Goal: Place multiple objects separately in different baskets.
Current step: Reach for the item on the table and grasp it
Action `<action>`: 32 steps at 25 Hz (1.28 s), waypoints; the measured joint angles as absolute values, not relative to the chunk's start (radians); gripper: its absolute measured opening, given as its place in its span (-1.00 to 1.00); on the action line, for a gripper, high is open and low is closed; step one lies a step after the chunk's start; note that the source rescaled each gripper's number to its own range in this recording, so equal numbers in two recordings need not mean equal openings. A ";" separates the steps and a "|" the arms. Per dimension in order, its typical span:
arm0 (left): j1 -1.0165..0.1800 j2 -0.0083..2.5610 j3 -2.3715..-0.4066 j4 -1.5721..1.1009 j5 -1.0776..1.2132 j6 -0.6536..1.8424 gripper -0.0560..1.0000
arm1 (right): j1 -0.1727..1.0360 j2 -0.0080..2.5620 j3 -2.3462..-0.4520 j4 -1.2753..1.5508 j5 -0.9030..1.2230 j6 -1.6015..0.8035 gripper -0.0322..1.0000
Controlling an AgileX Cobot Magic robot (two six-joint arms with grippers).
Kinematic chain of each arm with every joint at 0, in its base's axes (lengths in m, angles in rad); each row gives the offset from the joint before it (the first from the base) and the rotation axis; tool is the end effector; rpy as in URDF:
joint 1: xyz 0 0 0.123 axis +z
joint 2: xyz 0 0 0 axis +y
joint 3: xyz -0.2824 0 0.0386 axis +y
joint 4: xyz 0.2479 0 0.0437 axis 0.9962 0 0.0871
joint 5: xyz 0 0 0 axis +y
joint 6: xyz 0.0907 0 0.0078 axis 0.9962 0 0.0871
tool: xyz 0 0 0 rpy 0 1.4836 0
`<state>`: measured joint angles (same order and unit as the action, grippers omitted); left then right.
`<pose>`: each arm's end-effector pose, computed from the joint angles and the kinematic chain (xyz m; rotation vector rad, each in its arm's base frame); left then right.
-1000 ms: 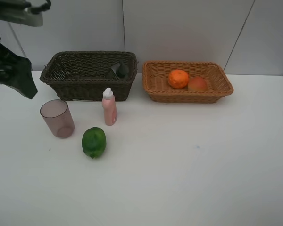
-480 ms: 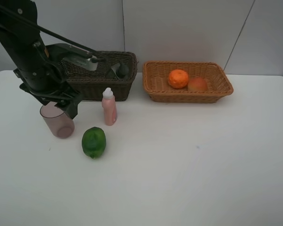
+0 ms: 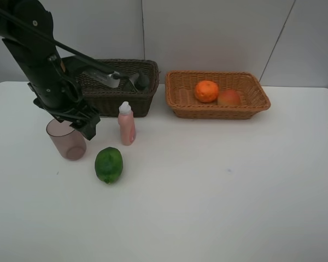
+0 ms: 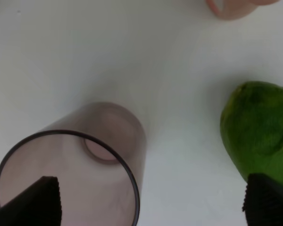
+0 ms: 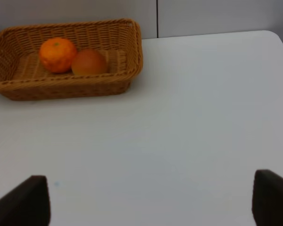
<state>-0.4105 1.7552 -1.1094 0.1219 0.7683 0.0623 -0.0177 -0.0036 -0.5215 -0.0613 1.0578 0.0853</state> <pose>0.3113 -0.1271 0.1913 0.7834 2.7759 0.0745 -0.0080 -0.0047 0.2834 0.1073 2.0121 -0.0300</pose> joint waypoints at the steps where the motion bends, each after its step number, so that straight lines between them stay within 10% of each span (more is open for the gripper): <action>1: -0.410 1.758 -1.109 0.122 0.766 0.059 1.00 | -0.018 -0.004 -0.522 -0.061 1.058 0.085 0.77; 32: -0.410 1.917 -1.109 0.128 0.652 0.035 1.00 | -0.018 -0.004 -0.522 -0.061 1.058 0.085 0.77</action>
<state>-0.4105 1.9174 -1.1094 0.1283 0.6524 0.0351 -0.0177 -0.0036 -0.5215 -0.0613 1.0578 0.0853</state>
